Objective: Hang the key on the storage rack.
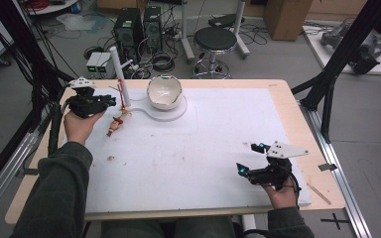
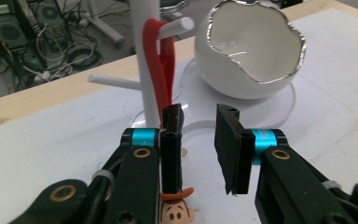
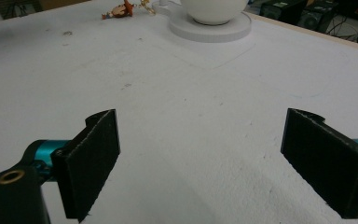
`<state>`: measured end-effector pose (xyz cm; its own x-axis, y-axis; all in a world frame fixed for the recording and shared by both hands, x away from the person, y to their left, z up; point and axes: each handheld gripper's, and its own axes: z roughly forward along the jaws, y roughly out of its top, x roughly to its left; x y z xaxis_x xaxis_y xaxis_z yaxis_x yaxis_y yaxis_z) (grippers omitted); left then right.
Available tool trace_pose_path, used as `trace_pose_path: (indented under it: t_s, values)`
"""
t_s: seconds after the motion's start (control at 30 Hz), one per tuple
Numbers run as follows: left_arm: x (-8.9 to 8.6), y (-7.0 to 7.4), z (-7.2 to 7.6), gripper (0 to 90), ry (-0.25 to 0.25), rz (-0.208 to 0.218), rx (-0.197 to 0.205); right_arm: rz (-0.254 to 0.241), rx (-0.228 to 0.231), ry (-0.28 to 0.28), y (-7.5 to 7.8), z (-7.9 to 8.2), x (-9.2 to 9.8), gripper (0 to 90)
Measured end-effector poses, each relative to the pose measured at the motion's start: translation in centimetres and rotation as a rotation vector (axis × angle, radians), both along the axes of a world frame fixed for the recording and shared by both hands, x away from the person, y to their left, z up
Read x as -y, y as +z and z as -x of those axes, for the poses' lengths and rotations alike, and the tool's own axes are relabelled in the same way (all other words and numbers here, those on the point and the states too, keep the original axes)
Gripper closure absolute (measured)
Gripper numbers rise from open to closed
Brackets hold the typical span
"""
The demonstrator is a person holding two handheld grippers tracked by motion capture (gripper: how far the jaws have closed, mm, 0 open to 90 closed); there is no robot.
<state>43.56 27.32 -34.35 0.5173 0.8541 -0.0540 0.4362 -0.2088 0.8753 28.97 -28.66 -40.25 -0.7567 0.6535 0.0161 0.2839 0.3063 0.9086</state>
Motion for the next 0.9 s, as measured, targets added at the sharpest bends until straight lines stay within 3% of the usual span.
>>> trace_pose_path:
  t_s: [0.47,0.9]
  values:
    - [-0.4,-0.8,1.3,63.6,-0.032,0.021,0.0,-0.001,-0.008,-0.003,0.0,0.0,-0.1,10.6]
    - [0.0,-0.6,2.0,60.4,-0.075,0.027,0.005,0.002,-0.005,0.0,-0.1,-0.1,-0.3,10.6]
